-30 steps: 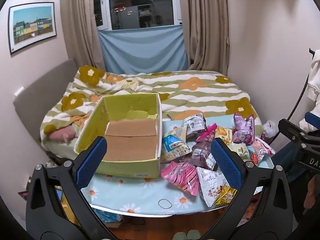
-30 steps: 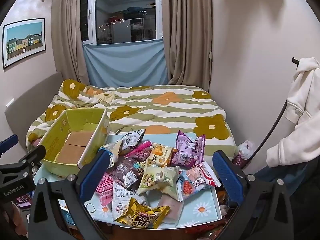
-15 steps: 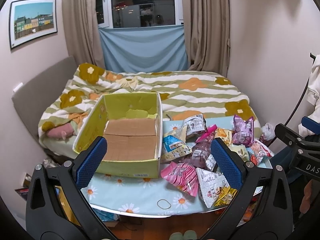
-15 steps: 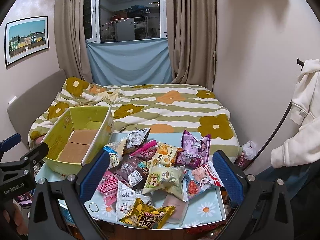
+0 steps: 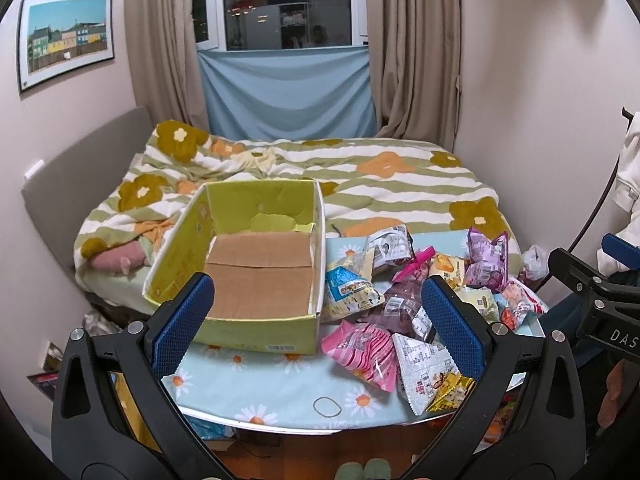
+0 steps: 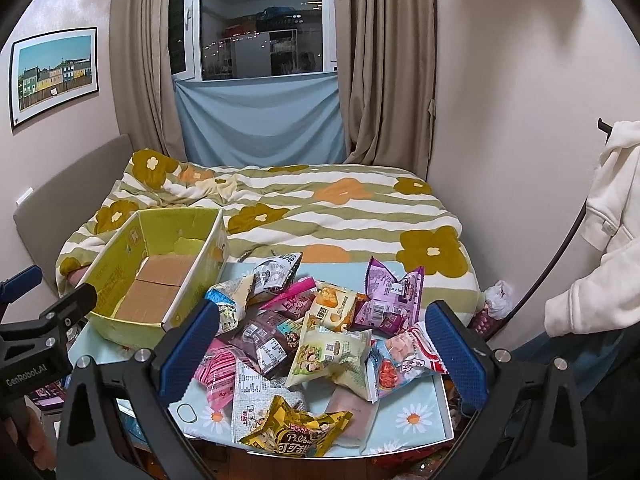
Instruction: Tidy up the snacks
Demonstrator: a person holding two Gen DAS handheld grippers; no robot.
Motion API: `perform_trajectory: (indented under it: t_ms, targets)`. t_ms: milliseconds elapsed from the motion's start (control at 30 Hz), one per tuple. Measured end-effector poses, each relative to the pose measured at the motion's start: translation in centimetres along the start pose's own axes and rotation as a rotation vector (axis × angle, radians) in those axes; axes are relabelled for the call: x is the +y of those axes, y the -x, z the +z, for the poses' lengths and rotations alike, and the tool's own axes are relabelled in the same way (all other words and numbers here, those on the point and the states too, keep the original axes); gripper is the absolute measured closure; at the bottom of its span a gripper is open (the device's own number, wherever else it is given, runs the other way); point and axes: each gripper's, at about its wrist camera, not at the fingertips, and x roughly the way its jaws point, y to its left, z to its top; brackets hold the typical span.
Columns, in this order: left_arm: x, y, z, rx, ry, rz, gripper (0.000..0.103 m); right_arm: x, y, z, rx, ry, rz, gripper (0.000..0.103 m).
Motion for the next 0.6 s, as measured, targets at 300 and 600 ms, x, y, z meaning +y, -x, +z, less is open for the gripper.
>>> perform_trajectory:
  t_ms: [300, 600]
  targets:
    - [-0.21, -0.43, -0.01, 0.004, -0.001, -0.007, 0.0, 0.14, -0.2, 0.13, 0.007, -0.003, -0.001, 0.0]
    - [-0.2, -0.63, 0.12, 0.007, -0.001, -0.007, 0.0, 0.2, -0.16, 0.2, 0.011, -0.003, 0.003, 0.0]
